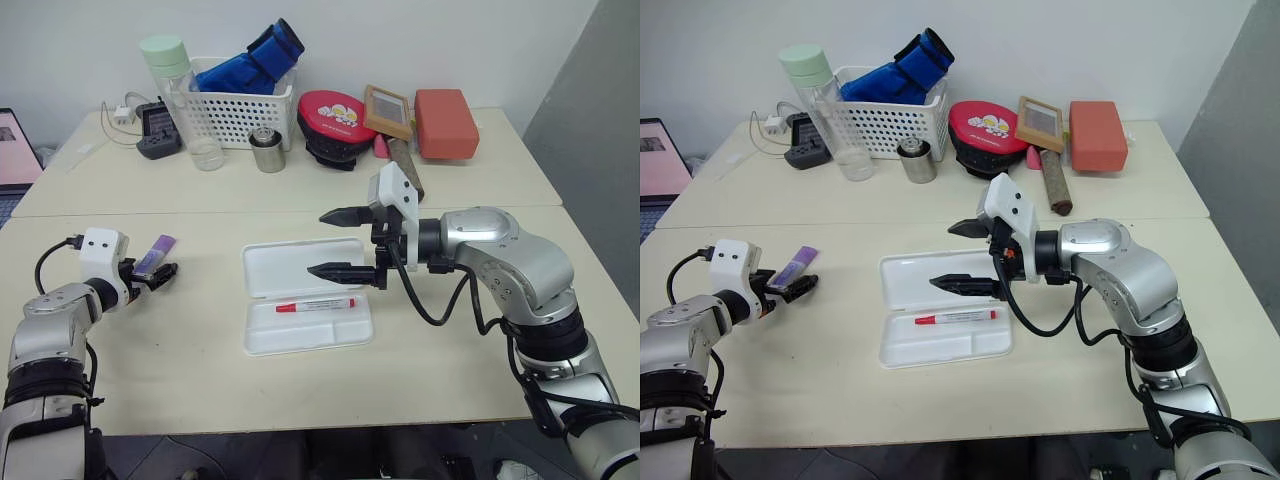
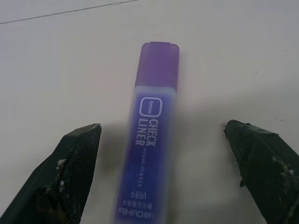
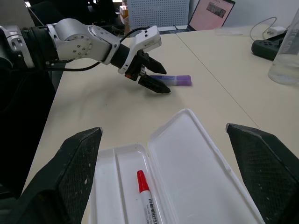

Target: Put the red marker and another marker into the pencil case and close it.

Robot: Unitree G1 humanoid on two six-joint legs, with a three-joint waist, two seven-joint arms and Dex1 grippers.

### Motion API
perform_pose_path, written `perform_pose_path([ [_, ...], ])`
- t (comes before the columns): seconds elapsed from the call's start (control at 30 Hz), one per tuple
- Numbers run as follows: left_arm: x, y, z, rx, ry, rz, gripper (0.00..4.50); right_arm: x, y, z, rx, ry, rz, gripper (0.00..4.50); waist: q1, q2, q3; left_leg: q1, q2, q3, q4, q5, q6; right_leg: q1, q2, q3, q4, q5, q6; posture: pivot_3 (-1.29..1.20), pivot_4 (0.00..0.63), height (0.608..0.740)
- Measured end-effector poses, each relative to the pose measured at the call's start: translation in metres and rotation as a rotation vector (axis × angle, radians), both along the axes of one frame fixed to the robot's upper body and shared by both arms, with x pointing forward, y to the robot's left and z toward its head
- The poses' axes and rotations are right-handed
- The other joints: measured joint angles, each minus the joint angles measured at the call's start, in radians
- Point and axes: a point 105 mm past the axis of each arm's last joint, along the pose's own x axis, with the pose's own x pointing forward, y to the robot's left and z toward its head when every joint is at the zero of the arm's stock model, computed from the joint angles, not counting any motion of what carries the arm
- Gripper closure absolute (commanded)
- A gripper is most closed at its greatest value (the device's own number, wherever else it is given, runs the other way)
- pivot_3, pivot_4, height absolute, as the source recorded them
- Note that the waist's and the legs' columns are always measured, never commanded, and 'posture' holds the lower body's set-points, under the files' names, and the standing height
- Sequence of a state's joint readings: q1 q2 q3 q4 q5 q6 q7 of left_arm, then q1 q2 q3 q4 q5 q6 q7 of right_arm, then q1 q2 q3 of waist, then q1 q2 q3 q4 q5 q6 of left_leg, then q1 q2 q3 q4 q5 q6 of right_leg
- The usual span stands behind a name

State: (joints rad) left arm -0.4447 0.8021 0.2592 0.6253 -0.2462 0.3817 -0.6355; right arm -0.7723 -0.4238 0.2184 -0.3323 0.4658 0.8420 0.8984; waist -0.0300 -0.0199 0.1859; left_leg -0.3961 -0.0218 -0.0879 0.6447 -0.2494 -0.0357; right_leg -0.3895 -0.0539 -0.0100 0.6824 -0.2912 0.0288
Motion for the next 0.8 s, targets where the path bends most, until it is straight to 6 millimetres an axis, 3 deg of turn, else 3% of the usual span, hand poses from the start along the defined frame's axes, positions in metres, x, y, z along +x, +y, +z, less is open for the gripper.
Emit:
perform_pose_path([
  [0.2,0.001,-0.004,-0.001,0.005,0.012,-0.042,1.12,0.001,0.000,0.001,0.004,-0.001,-0.013,0.00,-0.001,0.000,0.000,0.000,0.000,0.000,0.000,0.000,0.000,0.000,0.000,0.000,0.001,0.000,0.000,0.00,0.150,0.740],
  [0.57,-0.006,-0.010,-0.004,0.009,0.031,-0.076,3.27,0.000,-0.001,0.002,0.013,0.002,-0.007,0.00,-0.007,0.000,0.000,0.002,0.001,0.001,0.000,0.000,0.000,0.000,0.000,0.002,0.001,0.000,0.000,0.00,0.150,0.740],
  [0.8,-0.014,-0.011,-0.004,0.014,0.032,-0.081,3.30,0.000,-0.002,0.002,0.012,-0.006,-0.005,0.00,-0.009,0.000,0.000,0.001,0.001,0.001,0.000,0.000,0.000,0.000,-0.001,0.002,0.001,0.000,0.000,0.00,0.150,0.740],
])
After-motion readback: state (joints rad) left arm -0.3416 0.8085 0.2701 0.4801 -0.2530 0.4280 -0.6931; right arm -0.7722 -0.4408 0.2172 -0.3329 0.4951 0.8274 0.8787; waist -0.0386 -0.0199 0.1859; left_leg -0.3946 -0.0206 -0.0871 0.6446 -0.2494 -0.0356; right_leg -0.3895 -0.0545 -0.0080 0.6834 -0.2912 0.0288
